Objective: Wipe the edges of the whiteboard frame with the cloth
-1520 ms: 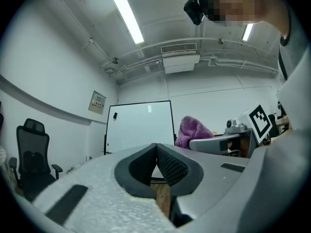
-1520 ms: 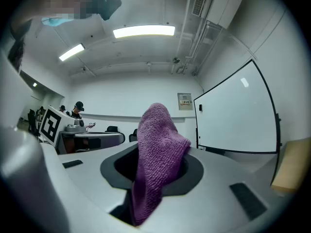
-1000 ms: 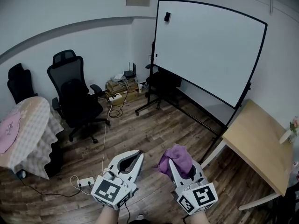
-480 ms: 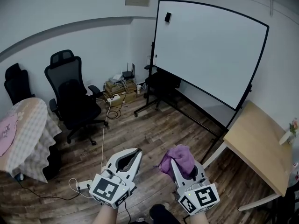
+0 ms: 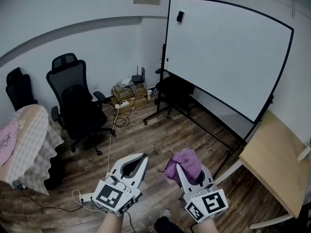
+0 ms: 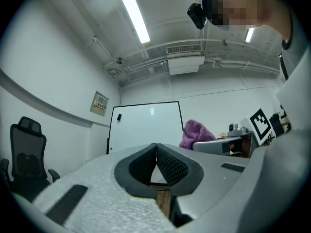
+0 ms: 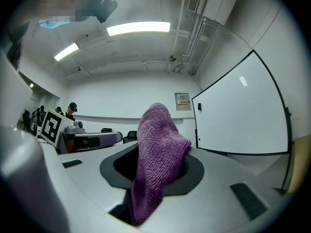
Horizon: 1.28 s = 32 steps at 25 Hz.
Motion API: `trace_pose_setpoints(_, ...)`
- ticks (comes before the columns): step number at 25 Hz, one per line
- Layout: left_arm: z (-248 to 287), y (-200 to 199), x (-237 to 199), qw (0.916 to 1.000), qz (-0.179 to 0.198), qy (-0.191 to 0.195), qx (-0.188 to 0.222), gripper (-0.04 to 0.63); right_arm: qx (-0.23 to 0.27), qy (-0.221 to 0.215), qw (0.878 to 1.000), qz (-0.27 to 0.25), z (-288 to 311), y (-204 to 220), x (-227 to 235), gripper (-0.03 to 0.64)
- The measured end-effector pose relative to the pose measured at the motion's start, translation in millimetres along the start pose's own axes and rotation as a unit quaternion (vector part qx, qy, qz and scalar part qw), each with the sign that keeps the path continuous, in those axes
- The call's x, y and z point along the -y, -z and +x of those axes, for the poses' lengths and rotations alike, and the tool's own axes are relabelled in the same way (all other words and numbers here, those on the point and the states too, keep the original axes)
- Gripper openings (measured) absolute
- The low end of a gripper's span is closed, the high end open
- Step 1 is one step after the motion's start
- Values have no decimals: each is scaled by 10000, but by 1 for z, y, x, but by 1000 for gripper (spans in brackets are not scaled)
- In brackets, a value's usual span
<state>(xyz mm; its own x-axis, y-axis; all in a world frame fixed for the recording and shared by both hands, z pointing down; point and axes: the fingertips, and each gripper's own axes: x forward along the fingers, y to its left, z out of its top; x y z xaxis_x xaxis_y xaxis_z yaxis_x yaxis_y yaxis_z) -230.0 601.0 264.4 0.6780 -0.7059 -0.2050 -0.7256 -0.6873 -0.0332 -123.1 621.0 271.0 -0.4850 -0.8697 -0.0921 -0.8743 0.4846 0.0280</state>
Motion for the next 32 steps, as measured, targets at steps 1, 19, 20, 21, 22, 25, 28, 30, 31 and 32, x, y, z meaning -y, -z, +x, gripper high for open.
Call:
trace_pose_setpoints(1, 10, 0, -4, 10000, 15, -21, 14, 17, 18, -36, 10000, -9, 8, -2, 8, 112)
trace_pose_setpoints(19, 163, 26, -38, 9993, 91, -353, 58, 17, 12, -422, 9991, 16, 98, 5, 152, 114)
trace_pose_setpoints(20, 168, 28, -39, 9993, 86, -357, 18, 17, 0, -440, 9990, 47, 102, 7, 156, 114)
trace_pose_setpoints(21, 171, 31, -40, 9993, 76, -362, -39, 17, -13, -467, 9989, 80, 105, 10, 159, 114)
trace_pose_setpoints(22, 174, 33, -42, 9992, 79, -377, -91, 17, -24, -496, 9987, 108, 108, 12, 160, 114)
trace_pose_setpoints(25, 182, 37, -51, 9986, 131, -488, -163, 17, -25, -521, 9985, 165, 118, 18, 166, 114)
trace_pose_setpoints(28, 191, 43, -61, 9992, 108, -364, -115, 17, -34, -494, 9986, 208, 132, 25, 171, 114)
trace_pose_setpoints(30, 199, 47, -71, 9994, 35, -310, -143, 17, -50, -459, 9987, 201, 145, 28, 175, 114)
trace_pose_setpoints(31, 203, 49, -78, 9994, 3, -294, -154, 17, -56, -433, 9988, 199, 152, 29, 178, 114)
trace_pose_setpoints(32, 208, 50, -85, 9995, -5, -282, -147, 17, -59, -403, 9990, 200, 159, 30, 180, 114)
